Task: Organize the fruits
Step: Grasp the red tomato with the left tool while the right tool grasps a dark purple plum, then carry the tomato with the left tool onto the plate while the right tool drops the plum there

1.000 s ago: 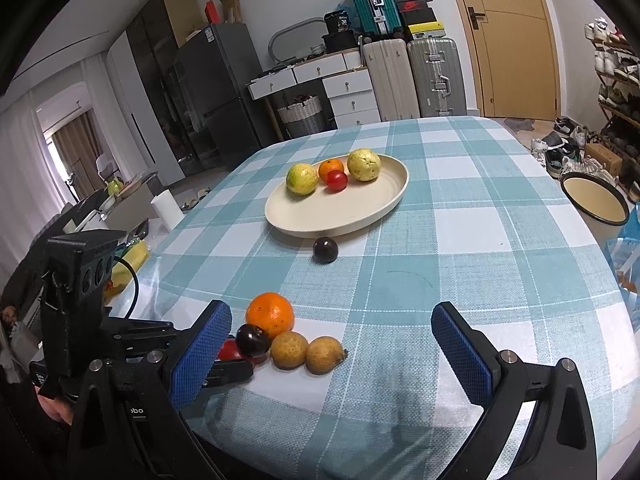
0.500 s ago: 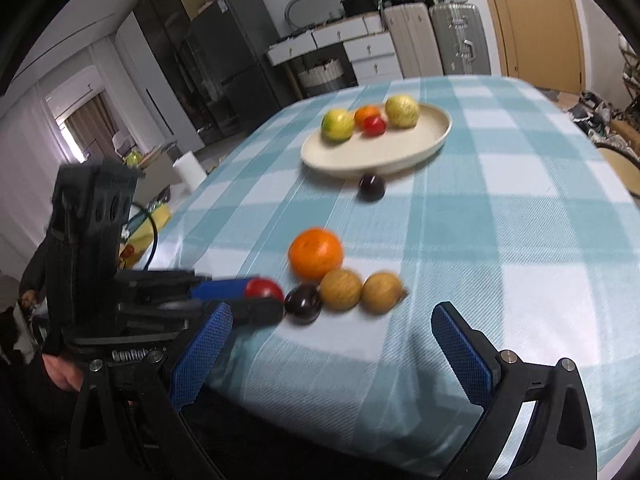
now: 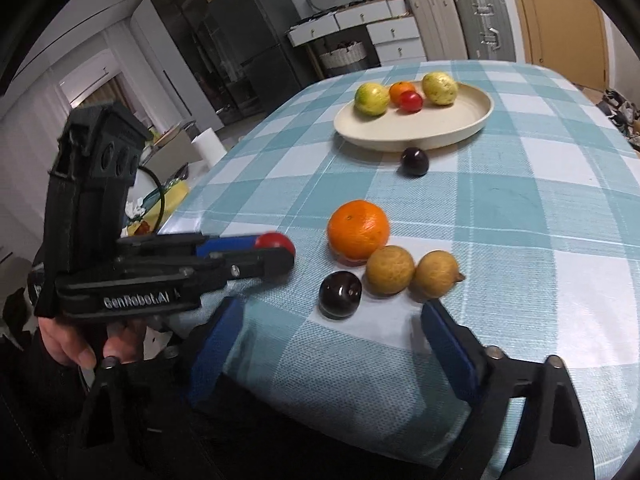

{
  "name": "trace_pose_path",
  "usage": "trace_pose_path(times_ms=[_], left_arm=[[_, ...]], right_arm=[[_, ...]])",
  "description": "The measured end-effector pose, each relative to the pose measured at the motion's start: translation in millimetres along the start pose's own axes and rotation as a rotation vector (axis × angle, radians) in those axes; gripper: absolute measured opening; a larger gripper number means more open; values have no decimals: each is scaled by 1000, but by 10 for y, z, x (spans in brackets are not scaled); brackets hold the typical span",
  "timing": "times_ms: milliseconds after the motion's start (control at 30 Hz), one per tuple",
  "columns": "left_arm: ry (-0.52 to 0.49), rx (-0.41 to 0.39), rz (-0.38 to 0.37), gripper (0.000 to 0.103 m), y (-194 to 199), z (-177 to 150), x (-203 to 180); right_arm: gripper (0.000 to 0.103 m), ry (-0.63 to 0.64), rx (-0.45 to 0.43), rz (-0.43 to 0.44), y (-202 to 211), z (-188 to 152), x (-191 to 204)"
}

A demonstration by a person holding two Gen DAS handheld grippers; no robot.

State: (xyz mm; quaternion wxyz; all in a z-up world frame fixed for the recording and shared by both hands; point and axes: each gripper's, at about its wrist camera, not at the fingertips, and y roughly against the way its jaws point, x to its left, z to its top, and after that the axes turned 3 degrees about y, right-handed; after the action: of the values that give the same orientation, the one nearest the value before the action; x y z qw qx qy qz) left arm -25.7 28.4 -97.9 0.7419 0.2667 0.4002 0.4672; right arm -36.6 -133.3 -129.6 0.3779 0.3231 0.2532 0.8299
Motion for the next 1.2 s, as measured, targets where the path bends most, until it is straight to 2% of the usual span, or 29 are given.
trace_pose_path(times_ms=[33,133,300,567,800,1000,1200], left_arm=[[3,-6,1,28,28,7,11],[7,-11,3,28,71,18,31],[8,-14,10,28,113,10,47],[22,-11,14,28,103,25,92],[31,-14,16,28,94,66,112],[54,-35,25,28,122,177,149],[35,-67,39,28,142,451,136]], right_arm=[[81,-1,10,7,-24,5,5],[79,-15,12,2,-56,22,5],[66,-28,20,-12,-117,75,-5],[26,30,34,-82,-184,86,74],[25,23,2,-52,-87,69,27],[25,-1,-107,-9,174,137,-11],[25,-16,-207,5,405,406,-112]])
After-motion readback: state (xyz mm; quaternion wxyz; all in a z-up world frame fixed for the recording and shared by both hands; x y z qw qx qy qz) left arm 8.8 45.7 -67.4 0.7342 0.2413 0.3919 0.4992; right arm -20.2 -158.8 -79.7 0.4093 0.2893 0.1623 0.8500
